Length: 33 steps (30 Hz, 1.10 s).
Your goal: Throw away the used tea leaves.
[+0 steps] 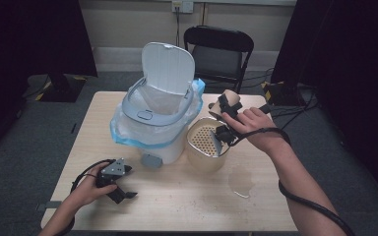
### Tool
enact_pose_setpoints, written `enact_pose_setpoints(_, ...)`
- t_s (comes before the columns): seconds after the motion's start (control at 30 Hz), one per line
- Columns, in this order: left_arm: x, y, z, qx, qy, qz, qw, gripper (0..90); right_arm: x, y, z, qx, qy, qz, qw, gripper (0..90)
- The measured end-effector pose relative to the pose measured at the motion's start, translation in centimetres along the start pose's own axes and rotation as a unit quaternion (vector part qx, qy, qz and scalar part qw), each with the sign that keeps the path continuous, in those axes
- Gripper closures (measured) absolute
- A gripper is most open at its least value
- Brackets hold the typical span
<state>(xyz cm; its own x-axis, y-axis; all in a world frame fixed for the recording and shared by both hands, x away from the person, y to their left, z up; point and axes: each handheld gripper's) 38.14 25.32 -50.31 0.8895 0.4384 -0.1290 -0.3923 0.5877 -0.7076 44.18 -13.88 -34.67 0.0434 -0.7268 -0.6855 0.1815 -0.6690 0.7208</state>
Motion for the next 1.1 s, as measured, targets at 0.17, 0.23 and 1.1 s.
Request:
enact_pose_setpoints(0.17,0.0,0.0,-0.01,0.0,0.0,0.0,1.0,0.0,-0.19,-0.38,0.05,-0.007,0.004,0.005,1.0,34.7)
enact_pose_setpoints(0.23,0.0,0.0,-0.01,-0.001,0.0,0.0,1.0,0.0,-0.04,-0.52,0.07,-0.009,0.001,0.004,1.0,34.6)
enact_pose_setpoints(1.1,0.01,-0.01,-0.01,0.0,0.0,-0.001,1.0,0.0,0.27,-0.37,0.16,-0.009,-0.012,-0.009,0.9998,35.4)
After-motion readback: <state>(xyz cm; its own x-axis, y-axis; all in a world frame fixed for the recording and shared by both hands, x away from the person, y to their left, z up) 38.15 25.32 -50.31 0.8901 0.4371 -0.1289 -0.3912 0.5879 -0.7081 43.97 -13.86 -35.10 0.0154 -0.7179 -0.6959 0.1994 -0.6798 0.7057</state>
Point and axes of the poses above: each handheld gripper's, and its own axes: z roughly backward along the jaws, y roughly out of its underside, x roughly to its left, and after that the axes turned 9 degrees about z, right-handed
